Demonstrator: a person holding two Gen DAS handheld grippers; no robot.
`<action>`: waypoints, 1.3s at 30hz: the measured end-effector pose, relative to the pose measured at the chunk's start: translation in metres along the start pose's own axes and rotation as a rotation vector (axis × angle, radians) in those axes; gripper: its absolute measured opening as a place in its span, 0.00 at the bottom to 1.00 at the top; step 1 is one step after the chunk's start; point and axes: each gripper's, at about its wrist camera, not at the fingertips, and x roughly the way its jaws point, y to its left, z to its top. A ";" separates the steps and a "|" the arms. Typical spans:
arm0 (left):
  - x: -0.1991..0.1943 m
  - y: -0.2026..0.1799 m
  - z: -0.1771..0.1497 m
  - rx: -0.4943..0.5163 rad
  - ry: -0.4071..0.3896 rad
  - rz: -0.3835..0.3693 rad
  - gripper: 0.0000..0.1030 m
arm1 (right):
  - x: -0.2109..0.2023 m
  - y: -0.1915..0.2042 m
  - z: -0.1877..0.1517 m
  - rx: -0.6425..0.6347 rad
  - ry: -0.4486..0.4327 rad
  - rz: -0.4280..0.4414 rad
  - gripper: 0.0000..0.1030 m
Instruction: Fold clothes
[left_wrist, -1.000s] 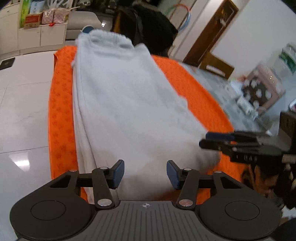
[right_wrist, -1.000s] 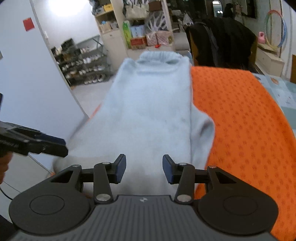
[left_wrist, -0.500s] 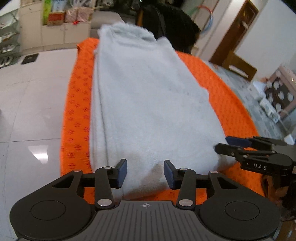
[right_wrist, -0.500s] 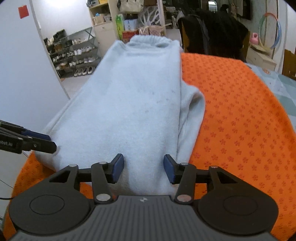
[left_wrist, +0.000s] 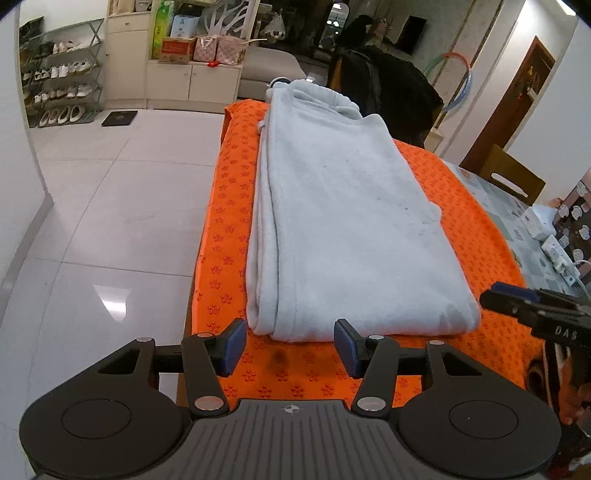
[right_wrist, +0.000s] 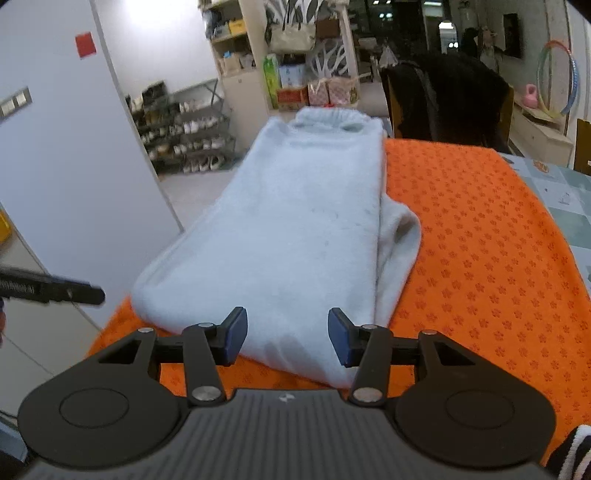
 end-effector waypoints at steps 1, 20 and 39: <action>0.001 0.000 0.002 0.002 0.003 -0.001 0.54 | -0.002 0.001 0.001 0.011 -0.012 0.000 0.54; 0.022 0.005 0.030 0.030 0.038 -0.107 0.54 | -0.011 0.000 0.010 0.125 -0.084 -0.088 0.56; 0.065 -0.003 -0.010 0.240 0.092 -0.058 0.77 | 0.026 -0.030 -0.025 -0.185 0.142 -0.002 0.75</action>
